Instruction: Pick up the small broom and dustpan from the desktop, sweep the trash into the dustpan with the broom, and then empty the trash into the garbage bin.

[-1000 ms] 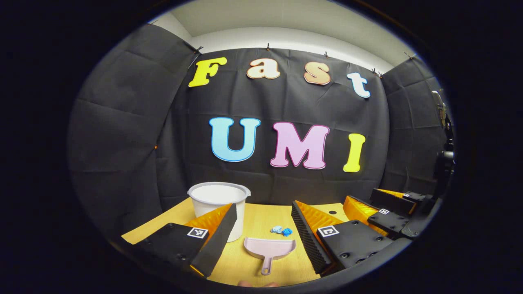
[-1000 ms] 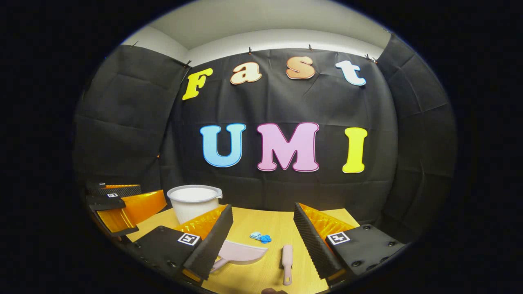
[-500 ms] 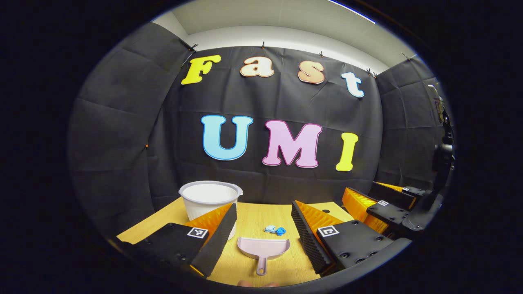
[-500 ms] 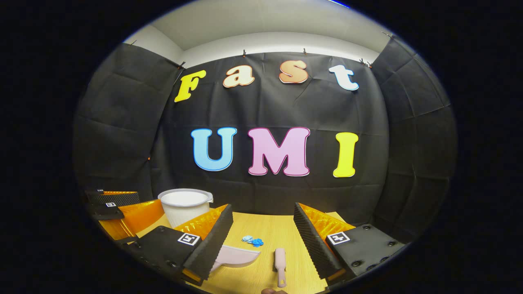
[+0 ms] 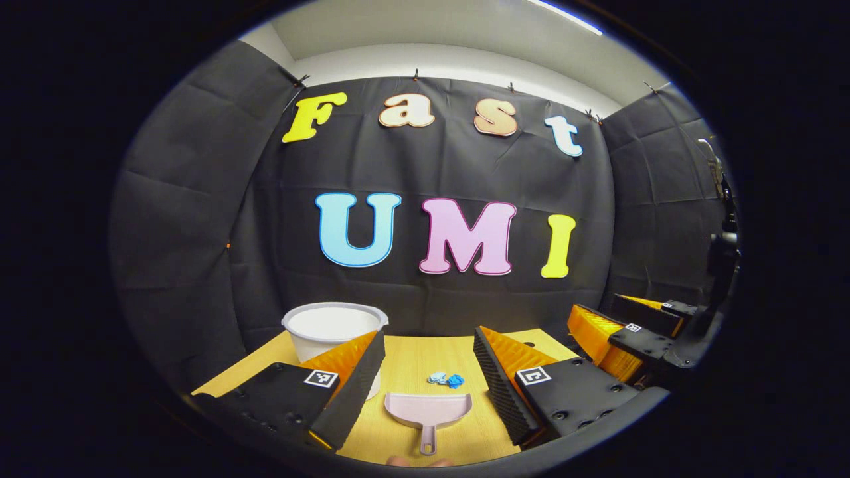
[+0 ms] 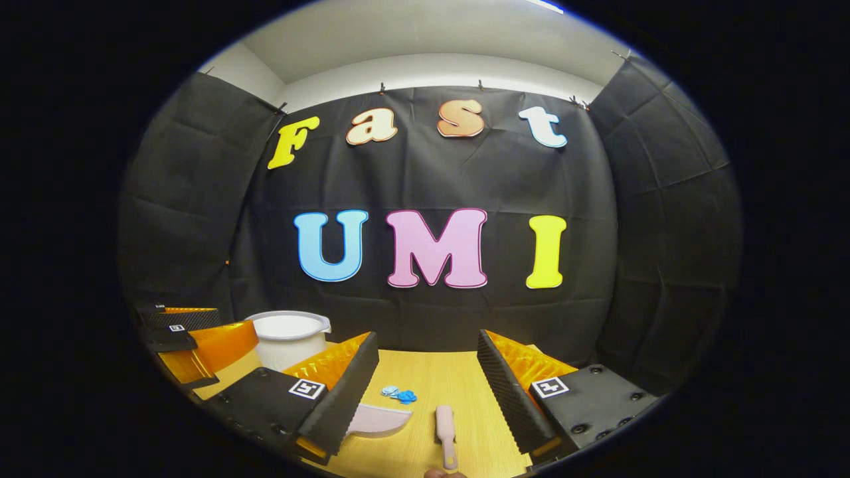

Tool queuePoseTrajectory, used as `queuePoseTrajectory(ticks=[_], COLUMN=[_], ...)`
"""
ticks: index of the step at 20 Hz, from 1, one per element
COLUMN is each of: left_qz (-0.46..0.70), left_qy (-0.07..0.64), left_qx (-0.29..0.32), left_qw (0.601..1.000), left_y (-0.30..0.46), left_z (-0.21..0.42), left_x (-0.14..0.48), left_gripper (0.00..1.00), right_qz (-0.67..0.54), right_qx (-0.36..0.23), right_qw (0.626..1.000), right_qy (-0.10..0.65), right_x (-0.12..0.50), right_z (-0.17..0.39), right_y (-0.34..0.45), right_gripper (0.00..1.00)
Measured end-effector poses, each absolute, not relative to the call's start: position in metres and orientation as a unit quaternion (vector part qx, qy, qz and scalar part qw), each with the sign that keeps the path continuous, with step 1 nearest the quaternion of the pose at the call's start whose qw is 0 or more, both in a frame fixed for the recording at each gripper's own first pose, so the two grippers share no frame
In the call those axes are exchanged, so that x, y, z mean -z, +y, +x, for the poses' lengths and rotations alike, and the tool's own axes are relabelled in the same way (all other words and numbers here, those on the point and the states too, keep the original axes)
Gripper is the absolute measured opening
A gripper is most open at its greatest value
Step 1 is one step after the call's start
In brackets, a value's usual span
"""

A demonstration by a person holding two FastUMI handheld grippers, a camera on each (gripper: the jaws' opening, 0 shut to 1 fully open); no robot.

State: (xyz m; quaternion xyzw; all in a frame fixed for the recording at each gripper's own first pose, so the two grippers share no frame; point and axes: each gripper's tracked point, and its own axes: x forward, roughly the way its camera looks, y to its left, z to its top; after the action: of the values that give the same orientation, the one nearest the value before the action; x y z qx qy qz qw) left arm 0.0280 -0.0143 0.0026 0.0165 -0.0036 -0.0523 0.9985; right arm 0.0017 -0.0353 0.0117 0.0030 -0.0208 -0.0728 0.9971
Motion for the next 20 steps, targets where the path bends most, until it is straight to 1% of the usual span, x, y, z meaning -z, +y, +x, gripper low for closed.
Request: queuePoseTrajectory(ticks=[5, 6, 7, 8, 9, 11, 12, 13, 14, 15, 16, 17, 18, 19, 20], left_qz=[0.02, 0.023, 0.024, 0.025, 0.028, 0.045, 0.065, 0.076, 0.071, 0.053, 0.031, 0.013, 0.002, -0.003, -0.004], left_qy=[-0.003, -0.006, -0.011, -0.014, -0.016, -0.012, -0.008, -0.012, -0.012, -0.007, -0.005, -0.009, -0.01, -0.006, -0.006], left_qx=[0.068, 0.07, 0.073, 0.075, 0.075, 0.074, 0.066, 0.061, 0.067, 0.079, 0.093, 0.1, 0.099, 0.092, 0.088], left_qw=[0.997, 0.997, 0.997, 0.997, 0.997, 0.996, 0.996, 0.995, 0.995, 0.995, 0.995, 0.995, 0.995, 0.996, 0.996], left_y=[-0.022, -0.022, -0.023, -0.023, -0.021, -0.016, -0.01, -0.004, -0.005, -0.008, -0.01, -0.01, -0.007, -0.001, 0.001], left_z=[0.033, 0.032, 0.03, 0.027, 0.023, 0.014, 0.008, 0.002, -0.004, -0.012, -0.019, -0.024, -0.026, -0.025, -0.025], left_x=[-0.006, -0.007, -0.01, -0.011, -0.013, -0.011, -0.007, -0.008, -0.007, -0.005, -0.002, -0.005, -0.006, -0.006, -0.006], left_gripper=[0.8, 0.8, 0.8, 0.8, 0.8, 0.8, 0.8, 0.82, 0.78, 0.8, 0.82, 0.8, 0.8, 0.8, 0.8], right_qz=[-0.001, 0.001, 0.005, 0.007, 0.006, 0.002, -0.001, -0.003, -0.008, -0.015, -0.022, -0.029, -0.031, -0.03, -0.028], right_qx=[0.085, 0.088, 0.09, 0.092, 0.096, 0.103, 0.104, 0.104, 0.105, 0.108, 0.111, 0.115, 0.118, 0.117, 0.116], right_qw=[0.996, 0.996, 0.996, 0.995, 0.995, 0.995, 0.994, 0.994, 0.994, 0.994, 0.993, 0.992, 0.991, 0.992, 0.992], right_qy=[-0.024, -0.024, -0.021, -0.022, -0.021, -0.017, -0.017, -0.018, -0.021, -0.025, -0.033, -0.043, -0.046, -0.047, -0.051], right_x=[-0.015, -0.015, -0.014, -0.016, -0.016, -0.016, -0.018, -0.02, -0.025, -0.029, -0.035, -0.043, -0.047, -0.05, -0.054], right_z=[-0.004, -0.006, -0.009, -0.012, -0.014, -0.021, -0.024, -0.027, -0.029, -0.033, -0.037, -0.042, -0.046, -0.051, -0.055], right_y=[-0.042, -0.043, -0.044, -0.044, -0.044, -0.042, -0.038, -0.034, -0.031, -0.029, -0.028, -0.028, -0.028, -0.026, -0.025], right_gripper=[0.96, 0.93, 0.93, 0.94, 0.96, 0.96, 0.93, 0.96, 0.96, 0.93, 0.93, 0.96, 0.93, 0.94, 0.96])
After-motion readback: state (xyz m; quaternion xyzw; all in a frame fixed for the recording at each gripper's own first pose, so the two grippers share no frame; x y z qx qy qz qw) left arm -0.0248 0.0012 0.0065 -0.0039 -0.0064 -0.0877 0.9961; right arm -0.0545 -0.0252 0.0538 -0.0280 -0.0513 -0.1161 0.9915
